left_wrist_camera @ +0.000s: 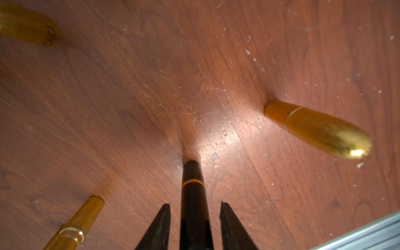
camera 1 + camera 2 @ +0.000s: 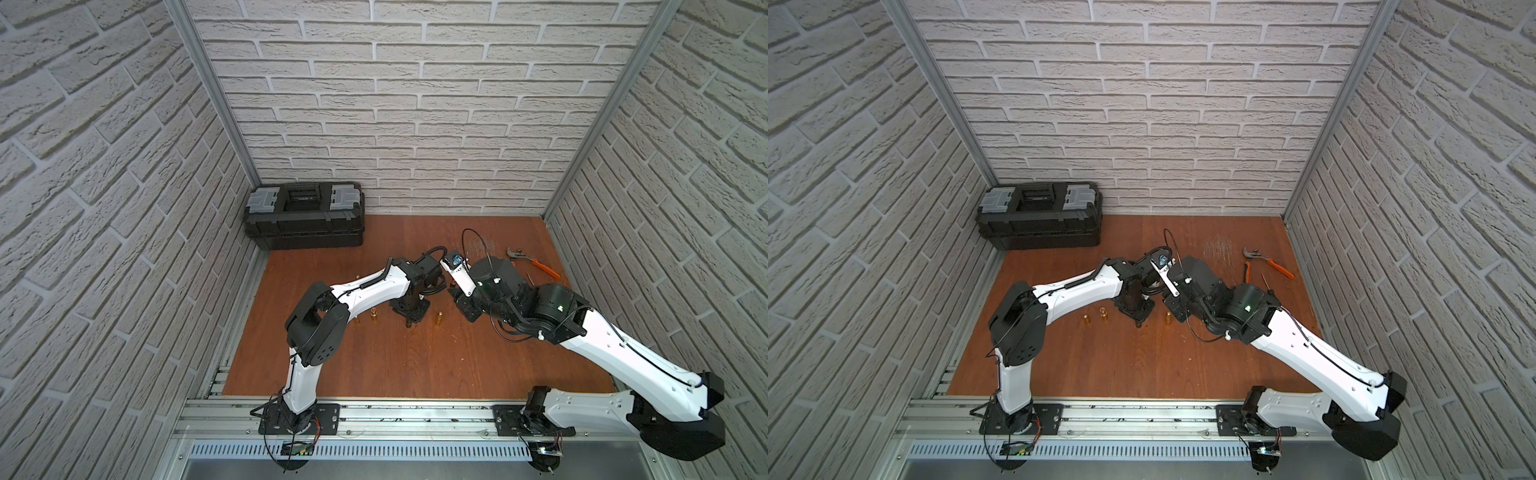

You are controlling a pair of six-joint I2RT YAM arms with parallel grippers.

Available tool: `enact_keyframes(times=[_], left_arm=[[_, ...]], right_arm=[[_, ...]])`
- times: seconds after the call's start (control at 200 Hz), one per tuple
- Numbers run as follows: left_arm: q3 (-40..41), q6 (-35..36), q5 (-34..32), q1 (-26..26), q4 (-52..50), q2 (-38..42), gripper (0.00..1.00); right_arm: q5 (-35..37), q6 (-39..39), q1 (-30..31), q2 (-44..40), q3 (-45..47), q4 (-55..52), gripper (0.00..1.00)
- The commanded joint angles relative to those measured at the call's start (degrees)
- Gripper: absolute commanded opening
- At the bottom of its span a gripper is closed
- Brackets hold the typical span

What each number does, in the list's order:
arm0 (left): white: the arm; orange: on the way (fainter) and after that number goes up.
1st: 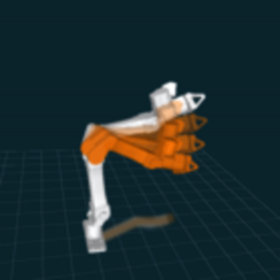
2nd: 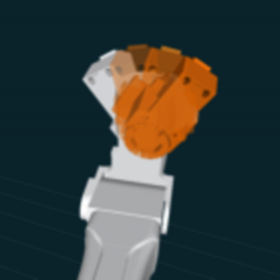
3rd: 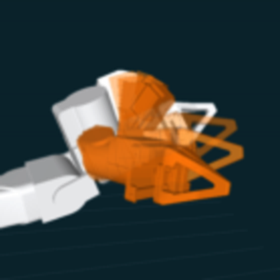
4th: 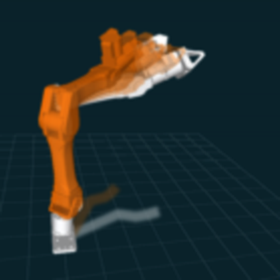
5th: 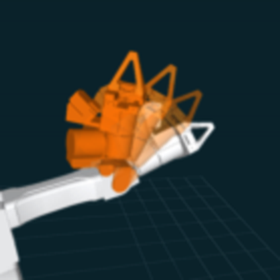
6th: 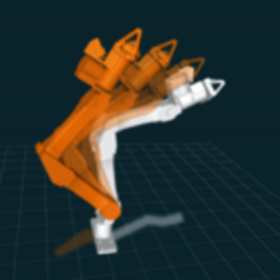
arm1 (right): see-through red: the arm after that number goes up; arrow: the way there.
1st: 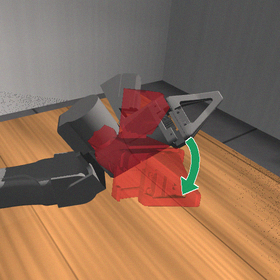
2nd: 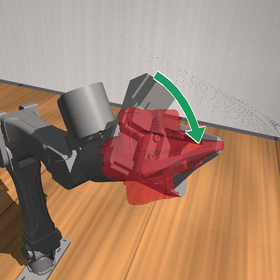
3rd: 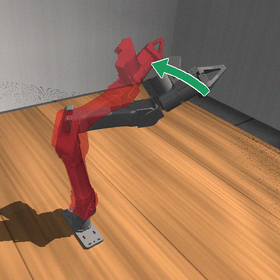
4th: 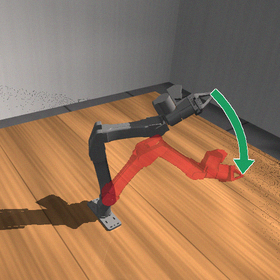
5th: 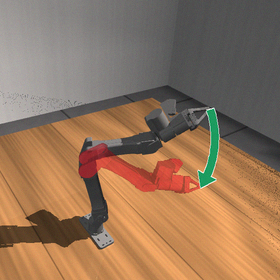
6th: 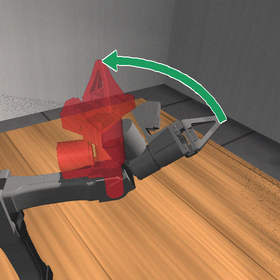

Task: Open the lipstick cap
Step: Pick up the lipstick at the center of the board, then open the cover of the lipstick.

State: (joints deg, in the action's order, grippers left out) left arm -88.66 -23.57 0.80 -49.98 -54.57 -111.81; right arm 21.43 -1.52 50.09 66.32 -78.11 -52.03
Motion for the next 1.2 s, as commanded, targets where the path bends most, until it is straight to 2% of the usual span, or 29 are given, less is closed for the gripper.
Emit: enact_keyframes(times=[0.0,0.135,0.35,0.56,0.68,0.865,0.965,1.08,1.195], left_arm=[[-0.87,0.86,0.36,-0.3,-2.04,-0.46,0.36],[-0.9,0.89,0.0,-0.37,-2.54,-0.63,0.25],[-1.16,0.82,-1.32,-0.26,-3.98,0.44,0.14],[-0.48,-0.24,1.57,4.13,-4.73,7.32,0.12],[-0.05,-1.23,8.87,9.71,-5.78,13.24,0.12],[5.04,-4.08,29.45,21.09,-4.04,25.39,0.12],[7.61,-4.63,39.09,25.62,-2.73,30.93,0.12],[10.46,-5.25,45.05,27.96,-2.02,34.72,0.1],[13.27,-6.48,47.18,29.11,-0.5,37.72,0.07]], right_arm=[[0.84,0.13,-0.16,0.07,0.84,2.46,0.41],[0.74,0.2,-0.16,0.27,0.78,2.64,0.41],[0.34,0.28,-0.16,0.64,0.63,2.64,0.41],[-3.37,0.48,-0.18,1.49,1.33,2.48,0.4],[-8.36,1.06,-0.12,2.68,1.59,2.68,0.4],[-16.51,2.31,-0.16,6.42,0.87,5.86,0.41],[-21.98,4.04,-0.08,11.18,-2.62,5.92,0.41],[-24.94,6.15,-0.08,17.47,-8.68,3.86,0.4],[-27.11,7.81,0.01,21.7,-13.0,3.6,0.4]])
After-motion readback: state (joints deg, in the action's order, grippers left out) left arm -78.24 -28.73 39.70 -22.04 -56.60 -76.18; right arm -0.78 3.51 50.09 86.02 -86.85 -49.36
